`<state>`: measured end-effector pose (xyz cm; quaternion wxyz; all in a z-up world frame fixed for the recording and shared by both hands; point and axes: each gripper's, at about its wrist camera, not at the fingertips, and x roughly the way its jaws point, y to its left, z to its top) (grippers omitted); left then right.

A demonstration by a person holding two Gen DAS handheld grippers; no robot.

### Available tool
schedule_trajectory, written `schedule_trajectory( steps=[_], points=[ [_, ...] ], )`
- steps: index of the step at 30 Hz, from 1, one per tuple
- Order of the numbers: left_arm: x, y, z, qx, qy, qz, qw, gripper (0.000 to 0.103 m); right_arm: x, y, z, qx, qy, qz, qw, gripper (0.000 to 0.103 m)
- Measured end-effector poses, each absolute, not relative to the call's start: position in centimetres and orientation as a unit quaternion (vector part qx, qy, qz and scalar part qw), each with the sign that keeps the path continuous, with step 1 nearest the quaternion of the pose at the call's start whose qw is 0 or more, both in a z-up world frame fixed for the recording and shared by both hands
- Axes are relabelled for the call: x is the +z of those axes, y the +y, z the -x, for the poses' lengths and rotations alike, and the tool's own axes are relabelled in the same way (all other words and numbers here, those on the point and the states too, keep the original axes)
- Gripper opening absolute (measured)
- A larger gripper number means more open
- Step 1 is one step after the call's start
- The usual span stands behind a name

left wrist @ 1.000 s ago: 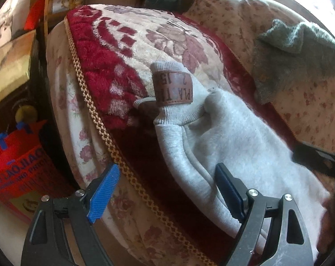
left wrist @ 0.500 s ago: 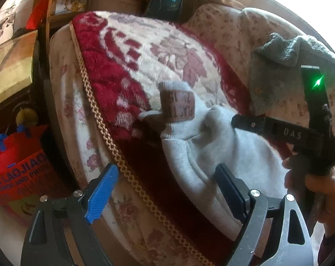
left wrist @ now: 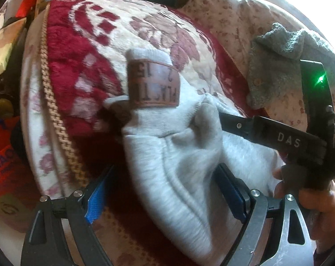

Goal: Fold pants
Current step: 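Grasp the waistband by the brown tag with the left gripper and lift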

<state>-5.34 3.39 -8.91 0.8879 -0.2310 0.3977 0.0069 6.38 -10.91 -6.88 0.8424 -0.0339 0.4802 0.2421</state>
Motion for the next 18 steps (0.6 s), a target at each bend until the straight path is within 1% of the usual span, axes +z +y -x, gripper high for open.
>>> schedule_trajectory(
  steps=[5, 9, 14, 15, 16, 17, 18],
  points=[
    [-9.3, 3.4, 4.6, 0.003, 0.393, 0.254, 0.884, 0.089, -6.4, -10.8, -7.3, 0.262, 0.481, 0.020, 0.836, 0.103],
    [-9.5, 3.4, 4.8, 0.001, 0.386, 0.254, 0.887, 0.089, -6.6, -9.2, -8.5, 0.299, 0.489, 0.048, 0.818, 0.103],
    [-9.8, 3.5, 4.9, -0.009, 0.376, 0.256, 0.891, 0.089, -7.5, -8.5, -10.2, 0.360, 0.522, 0.047, 0.772, 0.102],
    [-9.9, 3.3, 4.8, -0.010, 0.373, 0.250, 0.893, 0.089, -7.8, -8.5, -10.4, 0.367, 0.529, 0.044, 0.764, 0.100],
    [-9.9, 3.1, 4.7, -0.010, 0.370, 0.246, 0.896, 0.088, -8.1, -8.4, -10.5, 0.373, 0.536, 0.039, 0.757, 0.098],
    [-9.9, 2.8, 4.6, -0.013, 0.366, 0.239, 0.899, 0.080, -8.4, -8.4, -10.5, 0.377, 0.541, 0.034, 0.751, 0.095],
    [-9.9, 2.6, 4.5, -0.015, 0.363, 0.233, 0.902, 0.076, -8.5, -8.5, -10.4, 0.378, 0.538, 0.034, 0.753, 0.095]
  ],
)
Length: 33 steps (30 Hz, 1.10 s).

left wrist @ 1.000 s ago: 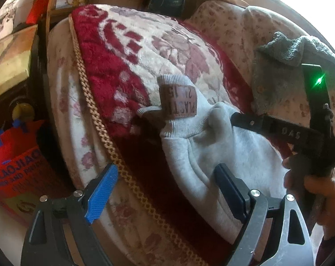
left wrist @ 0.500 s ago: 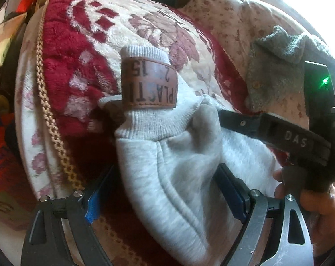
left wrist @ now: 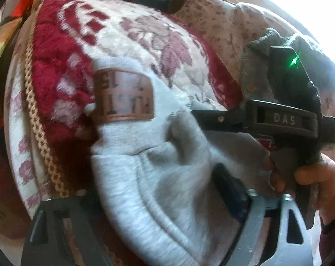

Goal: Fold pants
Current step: 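Grasp the waistband by the brown tag with the left gripper and lift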

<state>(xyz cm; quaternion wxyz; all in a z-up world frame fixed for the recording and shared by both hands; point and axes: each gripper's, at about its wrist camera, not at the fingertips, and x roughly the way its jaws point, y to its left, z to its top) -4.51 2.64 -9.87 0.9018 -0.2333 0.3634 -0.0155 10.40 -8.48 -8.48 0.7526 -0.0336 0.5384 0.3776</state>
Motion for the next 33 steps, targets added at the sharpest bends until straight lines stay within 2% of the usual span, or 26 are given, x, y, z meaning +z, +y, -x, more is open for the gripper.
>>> schedule_trajectory(
  steps=[1, 2, 3, 5, 7, 14, 26, 33],
  points=[
    [-9.8, 2.5, 4.4, -0.024, 0.360, 0.229, 0.904, 0.062, -8.4, -8.5, -10.3, 0.377, 0.535, 0.033, 0.755, 0.095],
    [-9.7, 2.3, 4.3, -0.035, 0.360, 0.230, 0.903, 0.052, -8.3, -8.6, -10.2, 0.377, 0.531, 0.032, 0.758, 0.093],
    [-9.6, 2.3, 4.3, -0.040, 0.361, 0.229, 0.903, 0.049, -8.2, -8.7, -10.1, 0.375, 0.528, 0.031, 0.761, 0.092],
    [-9.0, 2.1, 4.3, -0.054, 0.359, 0.221, 0.905, 0.030, -7.8, -9.4, -10.0, 0.369, 0.524, 0.020, 0.767, 0.092],
    [-8.1, 2.0, 4.5, -0.060, 0.354, 0.212, 0.909, 0.026, -7.5, -9.7, -10.1, 0.365, 0.525, 0.012, 0.769, 0.092],
    [-4.6, 0.8, 6.3, -0.073, 0.317, 0.177, 0.929, 0.022, -4.4, -11.5, -9.0, 0.381, 0.506, -0.028, 0.773, 0.091],
    [1.4, -6.4, 11.2, -0.103, 0.242, 0.063, 0.963, 0.021, 1.5, -19.0, -4.4, 0.378, 0.467, -0.078, 0.795, 0.091],
    [2.4, -10.1, 13.9, -0.134, 0.227, 0.026, 0.964, 0.020, 1.3, -24.0, -2.6, 0.267, 0.489, -0.023, 0.830, 0.092]
  ],
)
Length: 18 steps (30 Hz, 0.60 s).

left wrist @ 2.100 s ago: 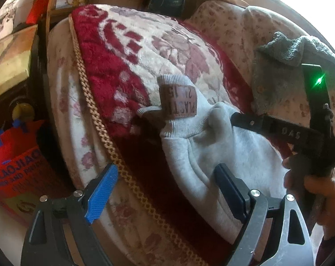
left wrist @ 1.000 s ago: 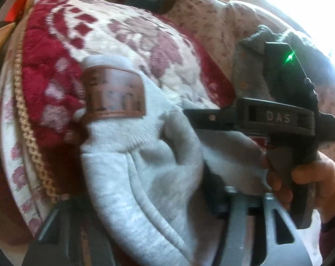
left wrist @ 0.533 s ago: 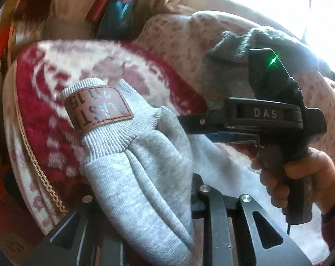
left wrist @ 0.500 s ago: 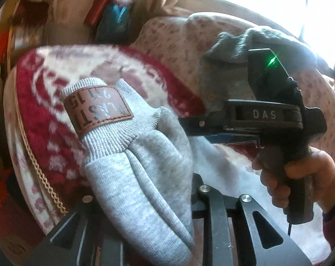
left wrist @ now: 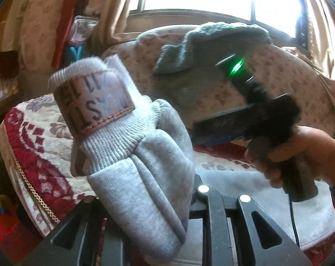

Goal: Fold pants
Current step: 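Grasp the waistband by the brown tag with the left gripper and lift, then fold the held waistband over the bundle and open the left gripper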

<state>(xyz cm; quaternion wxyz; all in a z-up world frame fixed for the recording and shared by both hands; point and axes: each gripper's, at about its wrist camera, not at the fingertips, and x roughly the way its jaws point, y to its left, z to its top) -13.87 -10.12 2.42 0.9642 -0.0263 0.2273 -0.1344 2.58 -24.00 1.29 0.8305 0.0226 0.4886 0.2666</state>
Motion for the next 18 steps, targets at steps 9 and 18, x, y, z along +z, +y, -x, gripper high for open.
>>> schedule_trajectory(
  steps=[9, 18],
  points=[
    [1.6, -14.1, 16.3, -0.154, 0.232, -0.028, 0.960, 0.020, -1.8, -27.1, -3.1, 0.247, 0.523, -0.093, 0.810, 0.092],
    [-0.9, -21.2, 18.4, -0.177, 0.238, -0.097, 0.950, 0.020, -0.3, -33.3, -1.5, 0.212, 0.518, -0.104, 0.823, 0.092]
  ],
)
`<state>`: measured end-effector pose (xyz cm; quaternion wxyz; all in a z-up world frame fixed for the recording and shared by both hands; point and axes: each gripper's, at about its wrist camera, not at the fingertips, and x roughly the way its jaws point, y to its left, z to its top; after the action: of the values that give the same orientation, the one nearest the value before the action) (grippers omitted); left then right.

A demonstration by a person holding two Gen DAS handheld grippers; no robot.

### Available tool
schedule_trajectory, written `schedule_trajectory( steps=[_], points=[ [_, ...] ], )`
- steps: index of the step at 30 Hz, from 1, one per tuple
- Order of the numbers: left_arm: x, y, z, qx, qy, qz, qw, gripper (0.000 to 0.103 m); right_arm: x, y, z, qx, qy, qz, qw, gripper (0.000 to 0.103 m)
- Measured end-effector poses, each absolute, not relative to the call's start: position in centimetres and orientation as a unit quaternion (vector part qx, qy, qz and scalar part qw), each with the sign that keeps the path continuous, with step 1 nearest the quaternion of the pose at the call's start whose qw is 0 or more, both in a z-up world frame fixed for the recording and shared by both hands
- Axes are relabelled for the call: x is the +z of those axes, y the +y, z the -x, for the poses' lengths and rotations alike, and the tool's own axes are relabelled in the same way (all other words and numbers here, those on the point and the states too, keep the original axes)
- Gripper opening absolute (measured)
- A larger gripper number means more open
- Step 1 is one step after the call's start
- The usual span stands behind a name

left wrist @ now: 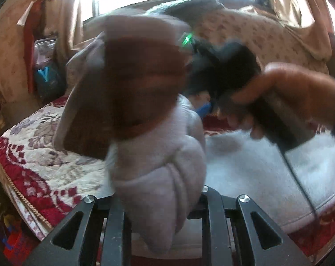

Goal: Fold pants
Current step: 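Fold the held waistband over the bundle and open the left gripper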

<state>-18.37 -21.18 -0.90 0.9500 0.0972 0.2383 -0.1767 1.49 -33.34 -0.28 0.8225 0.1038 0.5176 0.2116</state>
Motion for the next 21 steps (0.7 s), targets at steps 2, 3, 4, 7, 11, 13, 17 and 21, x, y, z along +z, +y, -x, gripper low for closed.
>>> schedule_trajectory(
  steps=[2, 3, 4, 7, 11, 13, 17, 21],
  points=[
    [-1.8, -22.7, 18.6, -0.177, 0.243, -0.108, 0.948, 0.020, 0.3, -35.0, -1.1, 0.191, 0.514, -0.094, 0.831, 0.092],
    [-2.2, -23.4, 18.6, -0.178, 0.245, -0.114, 0.946, 0.020, 0.6, -35.7, -0.8, 0.179, 0.509, -0.085, 0.837, 0.092],
    [-2.7, -24.3, 18.7, -0.183, 0.250, -0.120, 0.943, 0.019, 1.1, -36.3, -0.7, 0.170, 0.504, -0.079, 0.843, 0.092],
    [-4.3, -26.2, 18.7, -0.192, 0.270, -0.134, 0.934, 0.020, 3.0, -38.1, -0.1, 0.163, 0.484, -0.087, 0.855, 0.092],
    [-6.0, -28.1, 19.1, -0.181, 0.276, -0.162, 0.930, 0.022, 5.4, -36.4, 0.7, 0.215, 0.477, -0.059, 0.850, 0.094],
    [-6.3, -28.3, 19.5, -0.176, 0.275, -0.171, 0.929, 0.025, 5.6, -34.4, 1.3, 0.234, 0.483, -0.025, 0.843, 0.095],
    [-5.8, -27.4, 20.3, -0.195, 0.290, -0.156, 0.924, 0.043, 4.3, -30.0, 3.4, 0.267, 0.495, 0.069, 0.824, 0.094],
    [-4.8, -25.2, 21.8, -0.231, 0.302, -0.124, 0.917, 0.057, 0.9, -29.2, 4.6, 0.194, 0.517, 0.184, 0.814, 0.094]
  ],
)
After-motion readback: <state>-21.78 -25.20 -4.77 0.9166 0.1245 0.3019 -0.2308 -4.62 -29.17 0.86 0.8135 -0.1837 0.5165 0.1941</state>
